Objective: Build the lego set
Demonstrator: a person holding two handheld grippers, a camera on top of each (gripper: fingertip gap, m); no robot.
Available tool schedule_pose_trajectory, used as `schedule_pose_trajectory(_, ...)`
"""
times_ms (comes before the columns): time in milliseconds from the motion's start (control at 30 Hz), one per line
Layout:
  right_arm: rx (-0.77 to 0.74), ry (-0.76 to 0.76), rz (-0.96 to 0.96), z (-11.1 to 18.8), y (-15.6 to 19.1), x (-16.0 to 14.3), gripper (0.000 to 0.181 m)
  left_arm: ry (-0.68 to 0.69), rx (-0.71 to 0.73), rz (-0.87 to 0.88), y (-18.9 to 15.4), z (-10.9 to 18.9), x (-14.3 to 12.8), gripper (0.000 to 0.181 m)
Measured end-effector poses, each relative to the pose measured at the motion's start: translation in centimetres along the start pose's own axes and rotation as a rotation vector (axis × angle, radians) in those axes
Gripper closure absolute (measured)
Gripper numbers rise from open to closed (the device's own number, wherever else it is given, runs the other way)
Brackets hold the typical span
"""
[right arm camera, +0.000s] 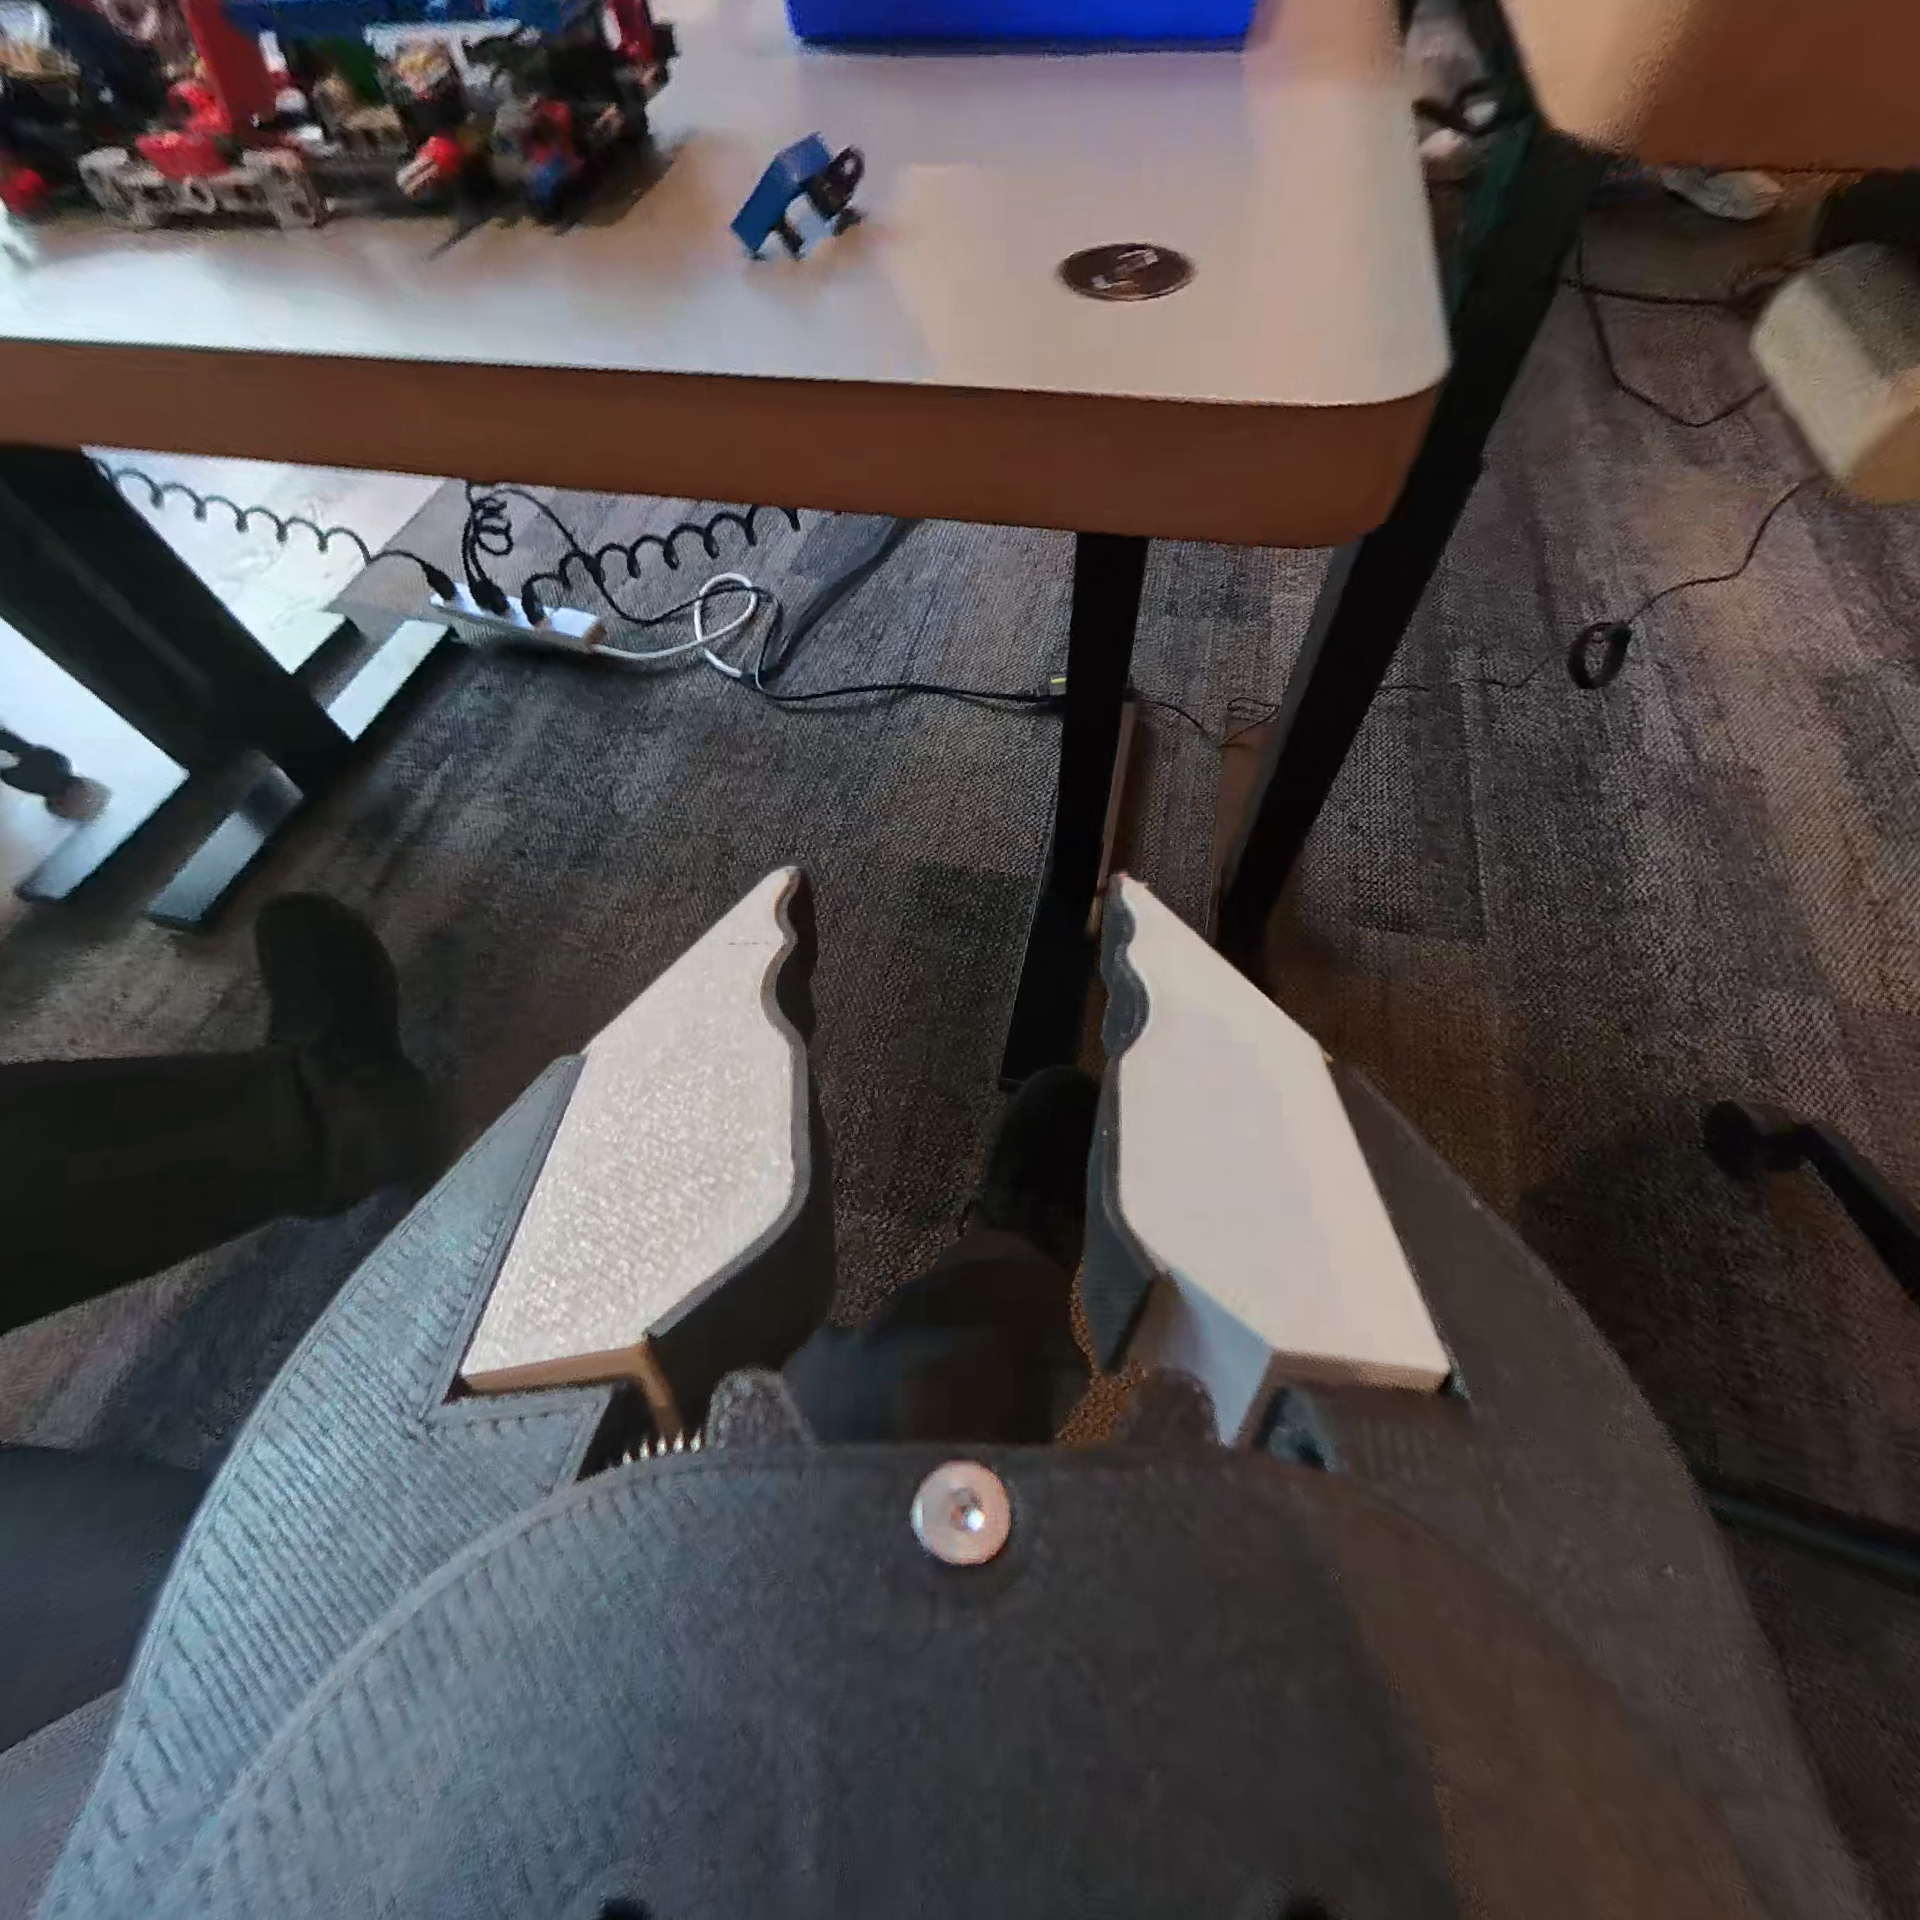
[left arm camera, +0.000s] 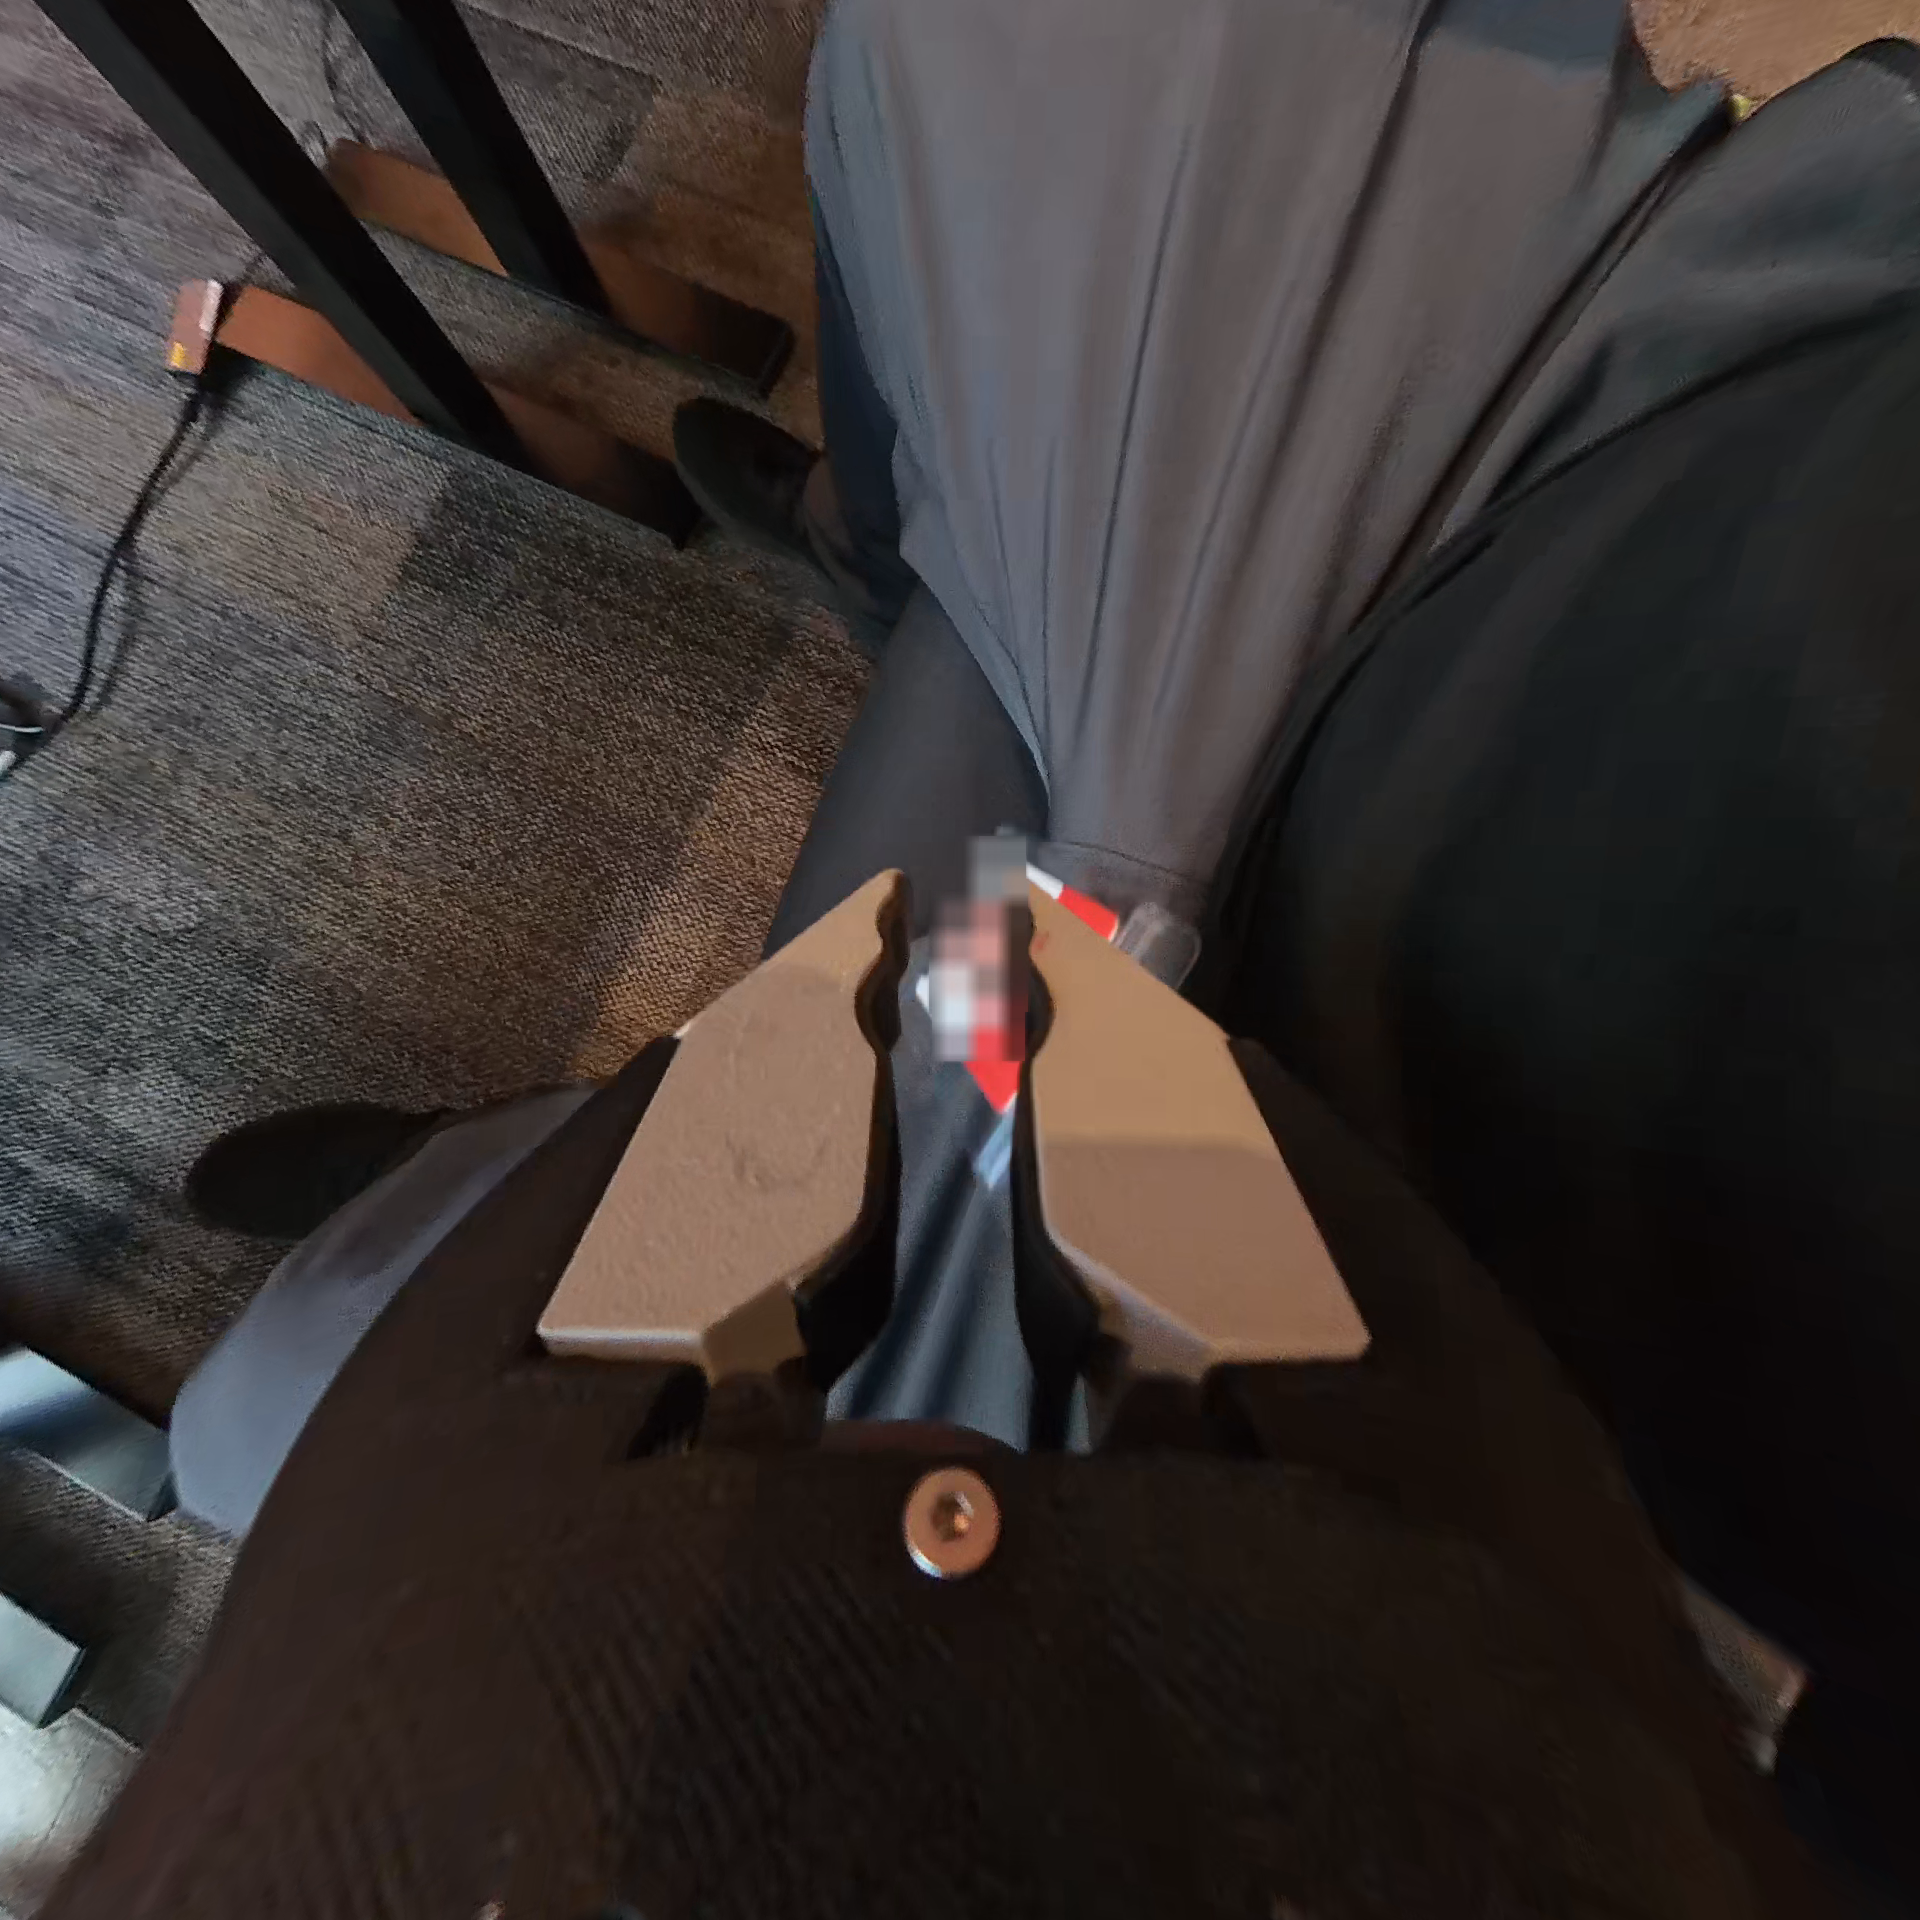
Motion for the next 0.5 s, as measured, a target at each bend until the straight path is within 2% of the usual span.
schedule_pose_trajectory(200,-0.011,-0.016,0.023,-3.0,1.6,0.8,0.131,0.013,0.081,0.016,1.2,1.3,-0.9,0.168)
schedule_pose_trajectory(367,-0.062,0.117,0.148,-5.0,2.2,-1.3,0.139,0.025,0.142,0.027,2.8,2.3,-1.9,0.163)
schedule_pose_trajectory(500,-0.082,0.116,0.238,-5.5,2.9,-1.0,0.146,0.052,0.125,0.034,2.9,2.5,-2.5,0.159)
Point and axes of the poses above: each gripper's, where its closed fingertips meet, z back along the fingers, x out of its top, y = z × x across the jaws, the point moved 3 cm from there along z, back along the fingers, and after that the axes turned 6 degrees about x, right-handed, at the moved point
